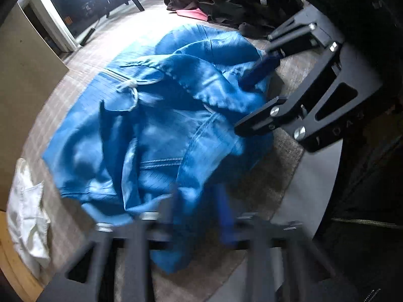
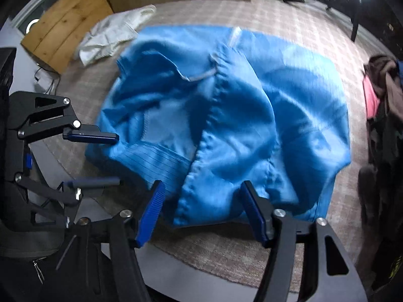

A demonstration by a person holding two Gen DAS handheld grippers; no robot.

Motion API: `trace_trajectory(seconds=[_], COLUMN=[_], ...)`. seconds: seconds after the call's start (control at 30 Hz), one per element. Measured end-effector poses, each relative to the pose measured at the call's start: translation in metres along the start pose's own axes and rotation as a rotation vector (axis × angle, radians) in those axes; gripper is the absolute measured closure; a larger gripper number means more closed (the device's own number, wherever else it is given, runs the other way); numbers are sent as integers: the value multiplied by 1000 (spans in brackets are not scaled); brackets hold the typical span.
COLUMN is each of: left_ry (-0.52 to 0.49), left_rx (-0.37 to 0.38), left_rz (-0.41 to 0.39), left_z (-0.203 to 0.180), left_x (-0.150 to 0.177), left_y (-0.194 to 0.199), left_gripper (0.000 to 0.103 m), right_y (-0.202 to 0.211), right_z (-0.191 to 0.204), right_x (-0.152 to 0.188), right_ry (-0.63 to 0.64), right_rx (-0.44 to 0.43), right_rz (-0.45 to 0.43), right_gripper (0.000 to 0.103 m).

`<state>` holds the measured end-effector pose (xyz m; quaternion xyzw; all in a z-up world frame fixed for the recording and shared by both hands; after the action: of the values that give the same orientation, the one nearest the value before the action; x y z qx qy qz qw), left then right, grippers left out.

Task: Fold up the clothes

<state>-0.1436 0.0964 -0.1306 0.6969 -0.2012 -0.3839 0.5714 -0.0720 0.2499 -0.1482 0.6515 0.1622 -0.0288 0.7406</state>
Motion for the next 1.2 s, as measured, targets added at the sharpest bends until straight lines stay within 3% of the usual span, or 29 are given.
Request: trace_trajectory(seconds=[0.07, 0.2, 0.27, 0.43, 0.53, 0.57, 0.7, 0.77, 0.83, 0.9, 0.93, 1.03, 1.07, 1.1, 1.13, 1.2], left_ry=[25, 60, 67, 188, 178, 174, 124, 92, 47, 0, -26, -79, -77, -74, -69, -59], left_rx=[24, 52, 48, 84, 97, 101, 89, 70, 40, 14, 0, 0, 10, 20, 23, 27], left_rz=[-6, -55, -86, -212, -184, -173, -117, -94, -86, -77, -69, -27, -16, -4, -11, -27], left_z=[7, 16, 19, 39, 34, 32, 21, 16, 12, 8, 6, 3, 4, 6, 8, 13], left_x=[-1, 1, 1, 7, 6, 6, 5, 4, 1, -5, -7, -14, -15, -16, -15, -15], left_y=[-1, 18, 31, 62, 49, 44, 29, 27, 30, 29, 28, 15, 12, 10, 13, 21], left_gripper=[102, 102, 102, 102, 102, 102, 98, 95, 85, 70, 69, 73, 91, 102, 102, 102], right_y=[-3, 8, 20, 51, 54, 52, 36, 32, 30, 26, 24, 14, 11, 8, 5, 3], right_z=[-6, -22, -31, -61, -75, -76, -62, -53, -44, -40, -39, -34, -33, -31, -28, -26], right_x=[4, 11, 11, 13, 21, 22, 25, 25, 23, 21, 21, 18, 19, 19, 18, 17], right_ry=[-16, -54, -91, -246, -355, -368, -307, -278, -253, -248, -253, -270, -272, -271, -266, -258], right_rx=[-21, -51, -93, -320, -442, -440, -285, -220, -166, -139, -139, -137, -139, -160, -195, -276], right_rz=[19, -13, -60, -236, -306, -308, -196, -152, -132, -125, -116, -62, -48, -44, -52, -83], right_gripper=[84, 96, 97, 98, 98, 98, 94, 82, 71, 69, 69, 67, 67, 67, 67, 77])
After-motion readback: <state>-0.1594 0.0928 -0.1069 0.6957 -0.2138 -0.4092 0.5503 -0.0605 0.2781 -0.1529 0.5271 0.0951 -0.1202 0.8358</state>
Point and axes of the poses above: each gripper's, at about its wrist camera, not at the fingertips, and y roughly against the way its jaws point, z to its left, x to its underside, the point moved 2 cm from there along -y, roughly the way its jaws point, and after that the axes turned 5 degrees about x, right-handed, at the moved point
